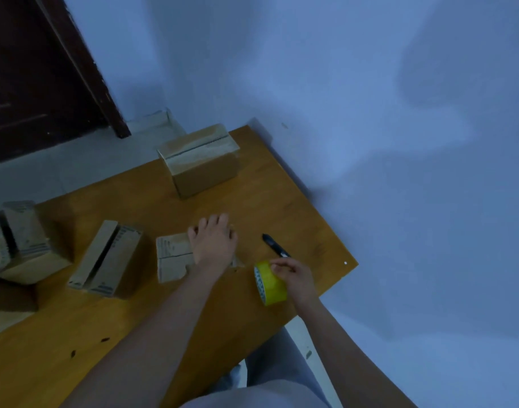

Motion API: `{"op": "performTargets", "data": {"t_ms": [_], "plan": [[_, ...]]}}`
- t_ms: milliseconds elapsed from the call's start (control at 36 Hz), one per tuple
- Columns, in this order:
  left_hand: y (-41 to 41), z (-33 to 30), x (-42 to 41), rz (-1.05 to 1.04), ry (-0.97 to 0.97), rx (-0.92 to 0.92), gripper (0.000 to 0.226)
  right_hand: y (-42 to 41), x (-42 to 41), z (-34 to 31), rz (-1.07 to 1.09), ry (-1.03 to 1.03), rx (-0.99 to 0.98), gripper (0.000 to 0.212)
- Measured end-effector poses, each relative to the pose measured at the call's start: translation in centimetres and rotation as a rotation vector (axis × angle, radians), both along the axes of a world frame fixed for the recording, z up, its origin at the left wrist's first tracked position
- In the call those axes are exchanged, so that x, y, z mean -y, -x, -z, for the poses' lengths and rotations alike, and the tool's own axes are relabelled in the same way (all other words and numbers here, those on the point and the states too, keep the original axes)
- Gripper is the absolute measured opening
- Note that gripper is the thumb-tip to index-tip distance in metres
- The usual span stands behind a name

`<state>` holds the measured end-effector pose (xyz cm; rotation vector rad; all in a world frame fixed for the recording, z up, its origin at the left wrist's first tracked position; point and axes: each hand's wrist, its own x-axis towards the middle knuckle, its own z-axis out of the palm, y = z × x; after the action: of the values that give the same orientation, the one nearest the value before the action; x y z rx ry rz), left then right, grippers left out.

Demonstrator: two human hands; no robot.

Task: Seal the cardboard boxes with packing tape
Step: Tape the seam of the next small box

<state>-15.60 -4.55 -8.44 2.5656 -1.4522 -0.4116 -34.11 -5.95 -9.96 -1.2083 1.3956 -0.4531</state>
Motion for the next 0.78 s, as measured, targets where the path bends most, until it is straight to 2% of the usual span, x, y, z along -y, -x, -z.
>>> {"op": "performTargets", "data": {"t_ms": [306, 528, 583, 639, 722, 778], "plan": [[-0.1, 0.2, 0.0, 0.039, -0.01, 0.009, 0.034, -0.3, -0.3, -0.2, -0.019, 0.015, 0.051, 0.018], [0.3, -0.2, 0.0, 0.116, -0.045, 0.025, 0.036, -0.9, -0.1, -0.2, -0.094, 0.038, -0.01, 0.011], [0.0, 0.1, -0.1, 0.101, 0.026, -0.037, 0.036, -1.1, -0.2, -0.2, -0.09, 0.023, -0.011, 0.011], [-0.3, 0.3, -0.8, 0.082, 0.186, -0.117, 0.043, -1.3, -0.2, -0.2, -0.081, 0.003, -0.01, 0.01], [-0.7, 0.0, -2.0, 0.13, 0.451, -0.078, 0.046, -1.4, -0.1, -0.2, -0.075, 0.011, -0.003, 0.01], [-0.9, -0.3, -3.0, 0.242, 0.492, -0.078, 0.037, -1.4, -0.1, -0.3, -0.06, 0.009, 0.005, 0.011]]}}
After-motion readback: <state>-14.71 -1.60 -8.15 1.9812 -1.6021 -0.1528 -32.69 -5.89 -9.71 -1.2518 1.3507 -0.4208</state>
